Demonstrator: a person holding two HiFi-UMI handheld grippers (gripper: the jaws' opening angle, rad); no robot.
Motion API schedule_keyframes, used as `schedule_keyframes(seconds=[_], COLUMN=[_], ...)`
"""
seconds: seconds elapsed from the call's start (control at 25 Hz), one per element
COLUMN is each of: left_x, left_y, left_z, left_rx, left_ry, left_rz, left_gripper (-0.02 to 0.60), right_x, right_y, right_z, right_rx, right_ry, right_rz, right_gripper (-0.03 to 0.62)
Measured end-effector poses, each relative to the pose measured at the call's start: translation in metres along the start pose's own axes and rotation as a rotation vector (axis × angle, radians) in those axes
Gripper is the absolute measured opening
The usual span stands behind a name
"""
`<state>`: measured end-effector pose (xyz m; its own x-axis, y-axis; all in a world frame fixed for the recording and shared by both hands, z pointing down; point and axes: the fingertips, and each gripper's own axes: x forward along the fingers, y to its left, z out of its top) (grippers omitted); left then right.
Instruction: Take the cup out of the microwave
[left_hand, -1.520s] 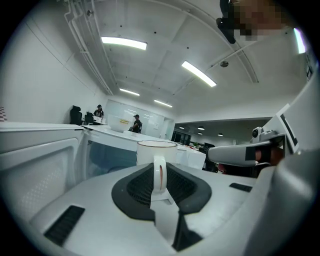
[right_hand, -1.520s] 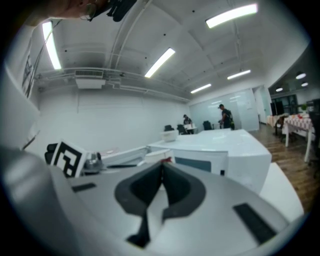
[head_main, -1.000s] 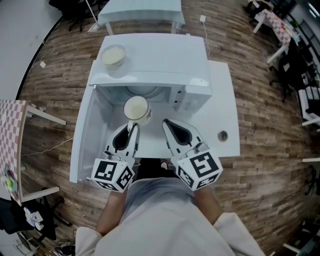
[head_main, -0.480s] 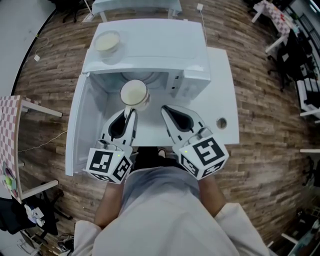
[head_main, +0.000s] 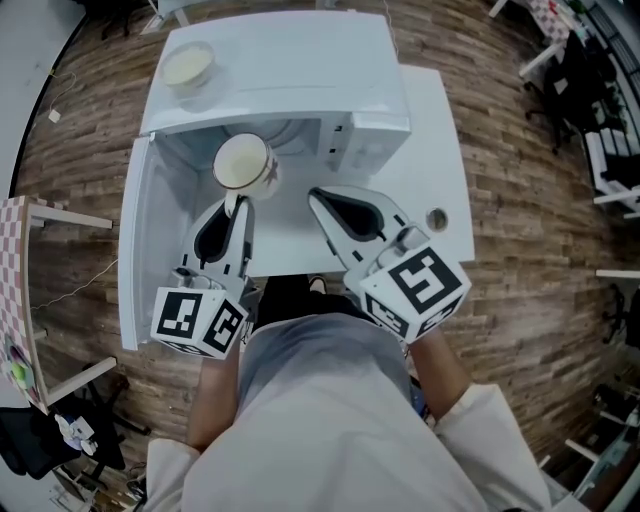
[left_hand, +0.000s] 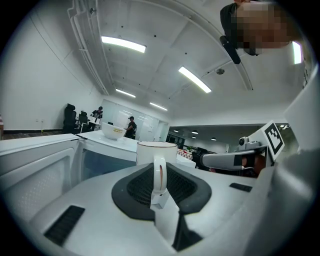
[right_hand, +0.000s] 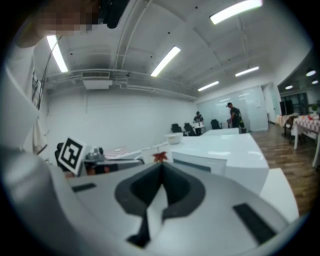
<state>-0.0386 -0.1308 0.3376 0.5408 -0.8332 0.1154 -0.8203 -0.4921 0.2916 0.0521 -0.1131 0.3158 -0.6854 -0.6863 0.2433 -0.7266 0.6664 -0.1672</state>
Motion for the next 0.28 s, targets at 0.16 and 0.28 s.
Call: schedule_keyframes(seconds=[0.16, 0.28], left_x=[0.0032, 0.0075], left_y=[-0.0009, -0.0013], left_z=[0.0019, 0.0018], left_rx=[0.004, 0.010], left_ry=[-0.002, -0.001], left_rz=[-0.004, -0.012], left_gripper=[0.067, 0.067], right_x=[-0.0002, -0.0005], right_y=[0.0005, 0.0006], right_z=[-0.0030, -0.0026], right_rx=[0.041, 0.100], right_ry=[0.010, 0.004], right_rz=[0.043, 0.085], right_gripper=[0.021, 0.021])
